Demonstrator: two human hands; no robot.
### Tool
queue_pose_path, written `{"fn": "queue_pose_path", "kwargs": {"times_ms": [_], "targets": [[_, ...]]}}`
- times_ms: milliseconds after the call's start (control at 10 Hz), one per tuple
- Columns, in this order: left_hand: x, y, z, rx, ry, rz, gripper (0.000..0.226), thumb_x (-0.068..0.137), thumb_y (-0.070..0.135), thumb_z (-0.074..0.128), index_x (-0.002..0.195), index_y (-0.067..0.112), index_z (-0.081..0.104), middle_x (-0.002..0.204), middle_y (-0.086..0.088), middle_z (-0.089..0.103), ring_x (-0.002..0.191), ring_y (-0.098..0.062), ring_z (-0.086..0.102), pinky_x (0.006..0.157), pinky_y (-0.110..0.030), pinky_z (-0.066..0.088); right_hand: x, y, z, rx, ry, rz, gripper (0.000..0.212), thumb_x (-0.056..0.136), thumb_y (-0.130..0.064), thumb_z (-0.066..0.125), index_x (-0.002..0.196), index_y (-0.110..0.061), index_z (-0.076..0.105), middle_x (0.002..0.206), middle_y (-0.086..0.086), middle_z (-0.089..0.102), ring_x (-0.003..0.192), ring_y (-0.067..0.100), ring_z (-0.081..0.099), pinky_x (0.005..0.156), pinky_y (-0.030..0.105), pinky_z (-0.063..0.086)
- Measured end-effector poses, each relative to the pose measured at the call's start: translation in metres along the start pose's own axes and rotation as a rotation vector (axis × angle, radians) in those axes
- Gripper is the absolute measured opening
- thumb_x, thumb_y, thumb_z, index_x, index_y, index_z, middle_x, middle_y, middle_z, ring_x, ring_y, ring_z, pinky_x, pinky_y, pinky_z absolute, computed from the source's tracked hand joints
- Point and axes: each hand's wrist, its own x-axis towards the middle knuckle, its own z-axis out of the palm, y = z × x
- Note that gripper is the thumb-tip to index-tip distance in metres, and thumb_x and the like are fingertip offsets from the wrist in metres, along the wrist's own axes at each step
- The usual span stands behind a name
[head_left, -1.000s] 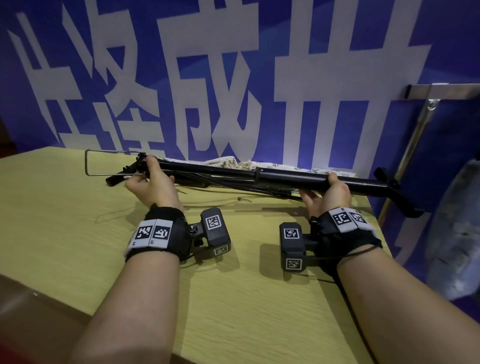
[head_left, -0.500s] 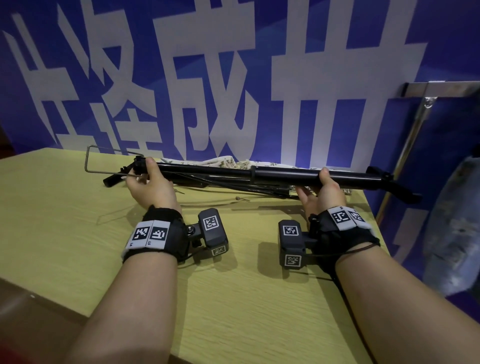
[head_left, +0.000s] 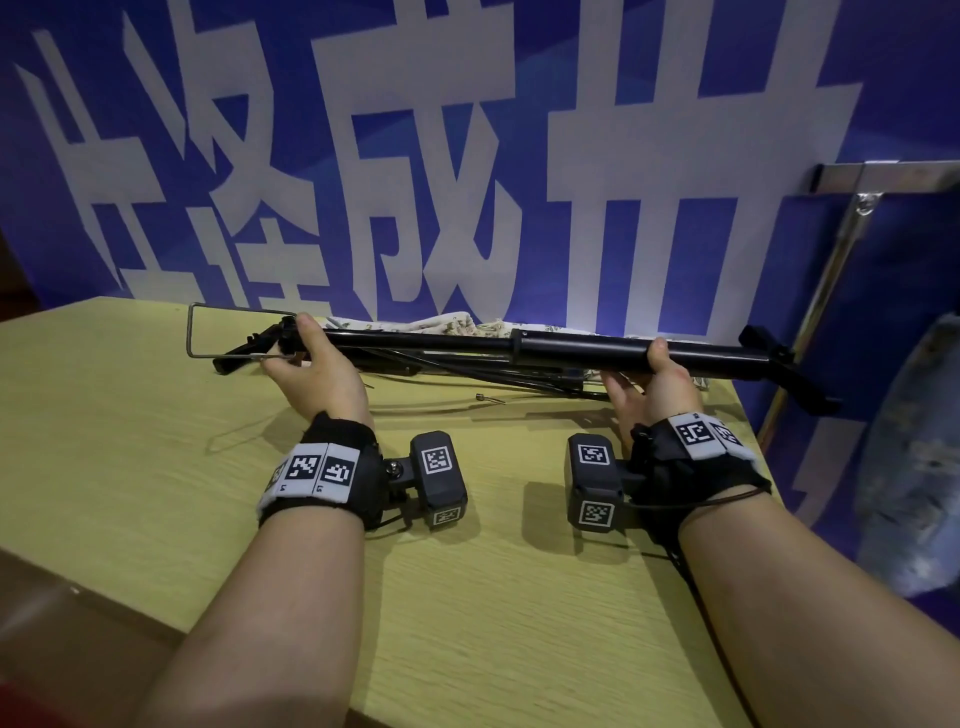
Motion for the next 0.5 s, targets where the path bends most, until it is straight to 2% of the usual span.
{"fn": "queue_pose_path", "kwargs": {"times_ms": [100, 300, 400, 500], "targets": [[0.002, 0.000, 0.000, -0.008, 0.000, -0.002, 0.048, 0.097, 0.044, 0.052, 0.135, 0.018, 0.042, 0.132, -0.003, 0.055, 0.116, -0.019, 0.057, 0.095, -0.040, 0.054, 0.003, -0.001, 0.000, 0.001, 0.008, 0.003, 0.052, 0.100, -0.031, 0.045, 0.140, -0.001, 0.035, 0.141, 0.020, 0.044, 0.124, 0.032, 0.051, 0.067, 0.026, 0.056], [-0.002, 0.000, 0.001, 0.040, -0.022, 0.034, 0.043, 0.098, 0.043, 0.049, 0.133, 0.017, 0.043, 0.117, 0.003, 0.055, 0.103, -0.016, 0.058, 0.093, -0.041, 0.055, 0.002, 0.005, 0.006, 0.014, -0.014, 0.021, 0.051, 0.099, -0.030, 0.048, 0.139, -0.002, 0.036, 0.140, 0.019, 0.045, 0.123, 0.030, 0.052, 0.071, 0.027, 0.056], [-0.004, -0.003, 0.003, 0.058, -0.047, 0.057, 0.036, 0.099, 0.041, 0.048, 0.125, 0.016, 0.045, 0.108, 0.005, 0.055, 0.100, -0.017, 0.061, 0.090, -0.042, 0.056, 0.003, 0.007, 0.011, -0.005, -0.040, 0.017, 0.051, 0.098, -0.029, 0.049, 0.139, -0.002, 0.038, 0.137, 0.018, 0.048, 0.120, 0.029, 0.054, 0.075, 0.028, 0.056], [-0.004, -0.005, 0.005, 0.069, -0.100, 0.076, 0.026, 0.099, 0.040, 0.049, 0.114, 0.019, 0.044, 0.116, -0.003, 0.057, 0.099, -0.016, 0.060, 0.082, -0.034, 0.056, 0.000, 0.005, 0.012, 0.062, -0.044, 0.062, 0.042, 0.094, -0.026, 0.056, 0.130, -0.007, 0.045, 0.124, 0.016, 0.059, 0.102, 0.025, 0.065, 0.070, 0.031, 0.058]]}}
